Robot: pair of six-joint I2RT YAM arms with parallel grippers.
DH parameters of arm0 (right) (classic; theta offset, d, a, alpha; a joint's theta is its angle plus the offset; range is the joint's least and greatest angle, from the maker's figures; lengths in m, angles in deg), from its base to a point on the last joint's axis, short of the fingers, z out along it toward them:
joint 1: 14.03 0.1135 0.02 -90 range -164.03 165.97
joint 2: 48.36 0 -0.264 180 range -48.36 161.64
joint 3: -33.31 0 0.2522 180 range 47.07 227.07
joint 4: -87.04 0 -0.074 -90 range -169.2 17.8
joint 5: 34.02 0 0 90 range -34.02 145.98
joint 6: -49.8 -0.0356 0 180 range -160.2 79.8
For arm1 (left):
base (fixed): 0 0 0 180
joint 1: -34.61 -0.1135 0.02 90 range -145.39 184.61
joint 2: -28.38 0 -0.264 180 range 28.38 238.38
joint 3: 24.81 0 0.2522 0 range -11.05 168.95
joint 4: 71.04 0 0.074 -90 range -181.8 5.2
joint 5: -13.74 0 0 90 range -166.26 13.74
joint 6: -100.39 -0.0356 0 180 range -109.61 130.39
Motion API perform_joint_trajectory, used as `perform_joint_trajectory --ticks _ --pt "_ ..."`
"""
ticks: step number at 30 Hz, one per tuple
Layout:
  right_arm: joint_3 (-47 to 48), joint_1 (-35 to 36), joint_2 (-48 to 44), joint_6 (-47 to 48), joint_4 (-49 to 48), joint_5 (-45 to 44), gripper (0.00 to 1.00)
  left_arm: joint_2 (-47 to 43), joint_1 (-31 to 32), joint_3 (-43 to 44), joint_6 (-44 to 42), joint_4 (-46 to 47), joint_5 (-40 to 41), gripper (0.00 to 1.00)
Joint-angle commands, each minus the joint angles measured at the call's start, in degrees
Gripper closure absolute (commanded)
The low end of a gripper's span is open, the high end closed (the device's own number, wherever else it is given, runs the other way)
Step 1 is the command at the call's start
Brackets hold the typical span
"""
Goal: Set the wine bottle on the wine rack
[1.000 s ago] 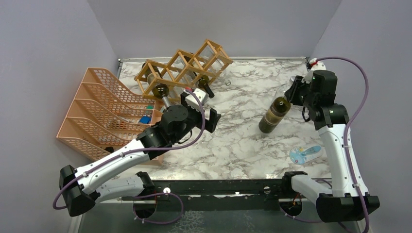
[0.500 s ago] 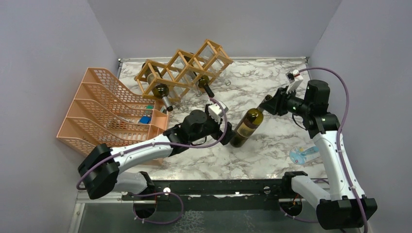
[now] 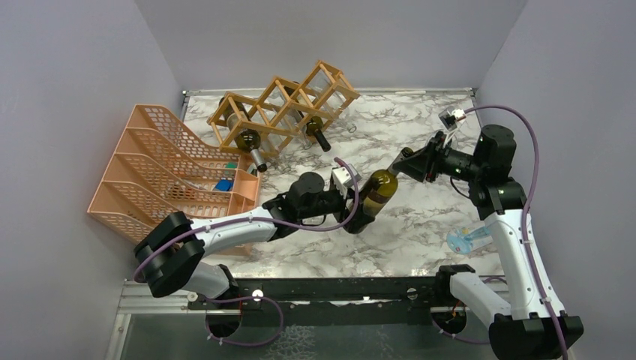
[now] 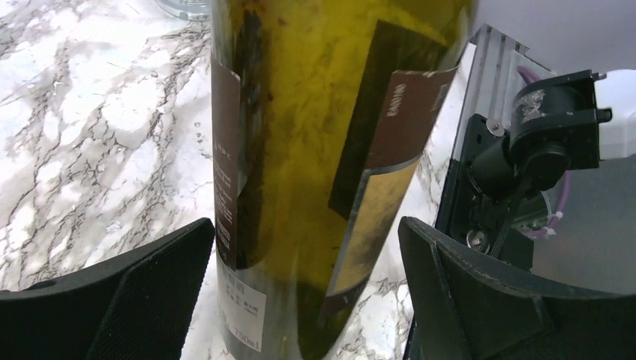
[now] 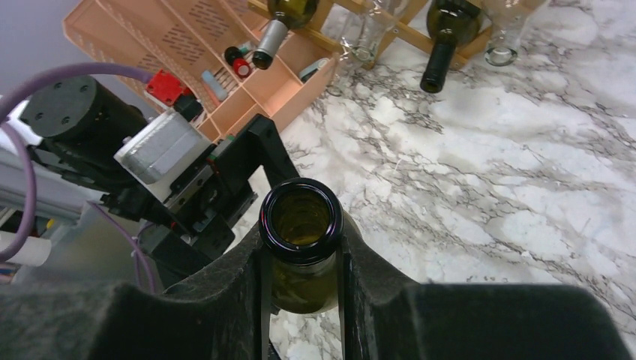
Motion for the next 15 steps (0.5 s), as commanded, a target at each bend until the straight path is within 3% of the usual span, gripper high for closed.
perform_joint_trajectory --ticks 1,10,15 --pt "0.0 0.5 -2.2 -3.0 -6.6 8.3 0.99 -0.2 0.1 -2.6 -1.0 5.7 -3.4 0.02" --pt "-1.8 0.7 -3.1 -4.7 -9.5 11.8 0.99 0.2 0.1 -4.2 -1.3 8.2 -1.3 0.02" --pt "-2.5 0.7 -3.7 -5.8 -11.1 13.9 0.99 0.9 0.1 -3.6 -0.6 9.4 -4.1 0.06"
